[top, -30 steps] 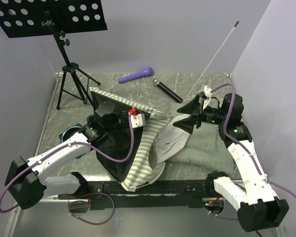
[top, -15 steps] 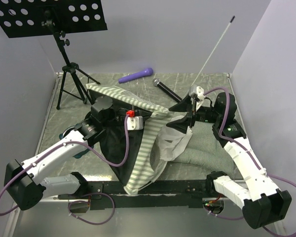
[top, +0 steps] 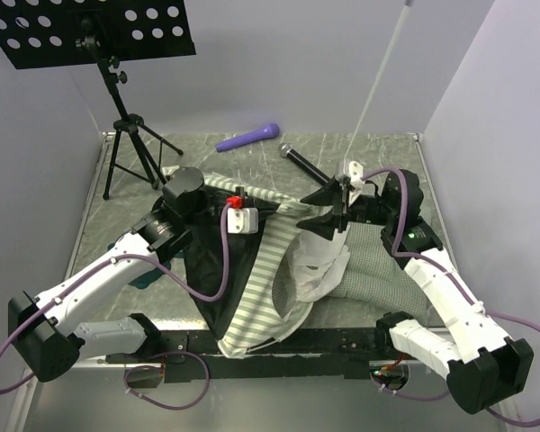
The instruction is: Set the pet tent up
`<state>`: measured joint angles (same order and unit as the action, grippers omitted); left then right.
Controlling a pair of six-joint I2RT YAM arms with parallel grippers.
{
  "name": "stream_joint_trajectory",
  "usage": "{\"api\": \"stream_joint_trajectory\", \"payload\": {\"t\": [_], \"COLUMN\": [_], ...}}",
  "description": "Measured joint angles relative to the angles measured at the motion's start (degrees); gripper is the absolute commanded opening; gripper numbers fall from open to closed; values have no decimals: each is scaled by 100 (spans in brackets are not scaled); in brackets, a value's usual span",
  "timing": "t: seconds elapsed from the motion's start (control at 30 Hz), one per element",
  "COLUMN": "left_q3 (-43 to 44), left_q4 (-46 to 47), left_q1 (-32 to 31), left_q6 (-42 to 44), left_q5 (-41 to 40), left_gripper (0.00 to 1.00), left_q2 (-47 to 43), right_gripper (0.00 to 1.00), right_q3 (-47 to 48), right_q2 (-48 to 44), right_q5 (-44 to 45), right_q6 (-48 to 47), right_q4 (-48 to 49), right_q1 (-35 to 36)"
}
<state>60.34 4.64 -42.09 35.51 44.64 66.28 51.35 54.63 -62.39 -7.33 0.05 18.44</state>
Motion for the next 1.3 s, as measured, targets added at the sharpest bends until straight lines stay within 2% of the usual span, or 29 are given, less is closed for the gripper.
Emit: {"api": "stream_joint_trajectory", "payload": {"t": [0.07,0.13,0.17,0.23,0.27,0.37,0.57,0.77,0.97,1.17,1.3], "left_q3": [13,13,20,96,153,219,219,210,203,85,85], "left_q4": [0,2,7,26,42,297,481,962,1528,1827,1915], "left_q1": [0,-11,-13,-7,7,155,745,787,787,780,750], "left_q6": [-103,-219,-326,-595,-776,-1580,-2833,-3783,-4229,-4382,-4389], "left_q5": [68,94,66,-20,-74,-144,68,610,922,1016,1113], "left_gripper": [9,29,38,57,63,71,74,77,73,61,36], "left_q2": [9,13,20,59,70,31,-127,70,533,863,933], "right_gripper": [30,6,0,0,0,0,0,0,0,0,0], "right_q3": [0,-2,-4,-9,-11,-68,-229,-229,-229,-229,-229], "right_q2": [44,76,76,66,57,24,-63,-63,-68,-116,-116], "right_q5": [107,219,240,321,369,568,691,693,697,732,732], "right_q6": [-9,-13,28,26,22,20,111,393,535,627,647], "right_q4": [61,94,94,94,96,111,208,439,514,529,549], "right_q1": [61,138,175,221,223,227,232,232,256,282,282]}}
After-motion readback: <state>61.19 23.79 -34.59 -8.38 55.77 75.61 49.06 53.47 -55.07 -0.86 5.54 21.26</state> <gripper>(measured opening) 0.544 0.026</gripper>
